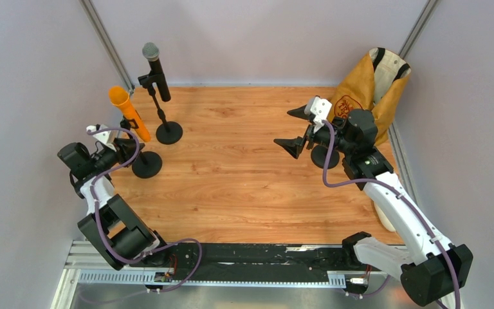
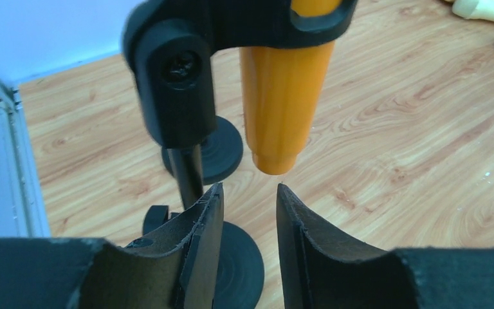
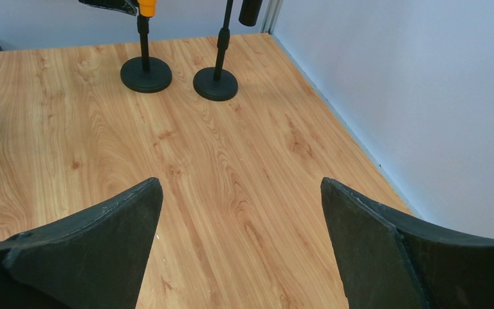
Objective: Remove the microphone from the stand
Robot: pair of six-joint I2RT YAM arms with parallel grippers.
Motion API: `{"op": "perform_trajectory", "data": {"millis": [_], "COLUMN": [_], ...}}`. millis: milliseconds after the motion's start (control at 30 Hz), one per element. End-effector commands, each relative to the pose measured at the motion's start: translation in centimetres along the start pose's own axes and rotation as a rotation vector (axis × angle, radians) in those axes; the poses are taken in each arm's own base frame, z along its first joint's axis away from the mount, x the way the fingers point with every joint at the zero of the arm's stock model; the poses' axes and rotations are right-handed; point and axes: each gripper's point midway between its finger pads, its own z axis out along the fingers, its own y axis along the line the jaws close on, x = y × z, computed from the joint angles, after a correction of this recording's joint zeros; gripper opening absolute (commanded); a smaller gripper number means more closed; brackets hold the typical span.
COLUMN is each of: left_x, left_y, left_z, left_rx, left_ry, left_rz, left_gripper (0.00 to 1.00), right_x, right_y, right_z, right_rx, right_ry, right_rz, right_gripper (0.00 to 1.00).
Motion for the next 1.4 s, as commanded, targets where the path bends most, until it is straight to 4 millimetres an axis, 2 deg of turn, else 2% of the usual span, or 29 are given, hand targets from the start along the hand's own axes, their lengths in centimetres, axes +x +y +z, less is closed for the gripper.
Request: {"op": "perform_trajectory", "data": {"millis": [0, 200, 333, 367, 400, 433, 533, 633, 667, 700, 867, 1000, 1100, 1267, 1333, 1367], "left_x": [-1.4, -2.2, -2.6, -2.0, -2.5, -1.8, -1.6, -2.2, -1.7, -2.6, -3.1, -3.5, -3.8, -4.1, -3.9, -3.7], "left_y": [1.3, 3.4, 3.9, 3.7, 3.5, 3.0, 1.7, 2.0, 2.2, 2.8, 5.7, 5.9, 5.3, 5.5, 5.7, 5.7], "left_z": [-1.0, -1.6, -2.1, -2.2, -2.4, -2.5, -2.5, -2.5, -2.4, -2.3, -1.2, 0.3, 1.9, 3.4, 3.7, 3.9], "left_rx": [-0.102, -0.259, -0.321, -0.317, -0.314, -0.301, -0.264, -0.284, -0.292, -0.303, -0.331, -0.293, -0.244, -0.237, -0.237, -0.235], "left_ry": [0.009, -0.006, 0.0, 0.027, 0.036, 0.061, 0.073, 0.046, 0.041, 0.007, -0.065, -0.11, -0.129, -0.137, -0.135, -0.134], "left_rz": [0.063, 0.065, 0.071, 0.056, 0.07, 0.06, 0.082, 0.089, 0.069, 0.084, 0.046, 0.051, 0.05, 0.053, 0.047, 0.042], "left_gripper": [0.44, 0.44, 0.45, 0.45, 0.45, 0.45, 0.45, 0.46, 0.47, 0.48, 0.5, 0.52, 0.52, 0.52, 0.49, 0.42], "right_x": [-1.0, -1.0, -1.1, -1.1, -1.1, -1.0, -1.0, -0.9, -0.9, -0.8, -0.9, -0.8, -0.5, -0.3, -0.5, -0.5], "right_y": [0.9, 1.0, 1.1, 1.0, 1.0, 1.0, 1.1, 1.2, 1.2, 1.3, 1.4, 1.4, 1.4, 1.2, 1.3, 1.3], "right_z": [-0.3, -0.4, -0.5, -0.5, -0.5, -0.5, -0.5, -0.5, -0.5, -0.4, -0.5, -0.5, -0.5, -0.5, -0.6, -0.6], "right_rx": [-0.035, -0.037, -0.036, -0.035, -0.034, -0.033, -0.035, -0.043, -0.046, -0.049, -0.049, -0.05, -0.047, -0.04, -0.042, -0.044], "right_ry": [-0.035, -0.035, -0.037, -0.037, -0.037, -0.036, -0.036, -0.035, -0.036, -0.035, -0.037, -0.035, -0.03, -0.027, -0.03, -0.03], "right_rz": [-0.039, -0.041, -0.048, -0.049, -0.05, -0.051, -0.055, -0.054, -0.053, -0.048, -0.051, -0.056, -0.062, -0.07, -0.072, -0.072], "right_gripper": [1.0, 1.0, 1.0, 1.0, 1.0, 1.0, 1.0, 1.0, 1.0, 1.0, 1.0, 1.0, 1.0, 1.0, 1.0, 1.0]}}
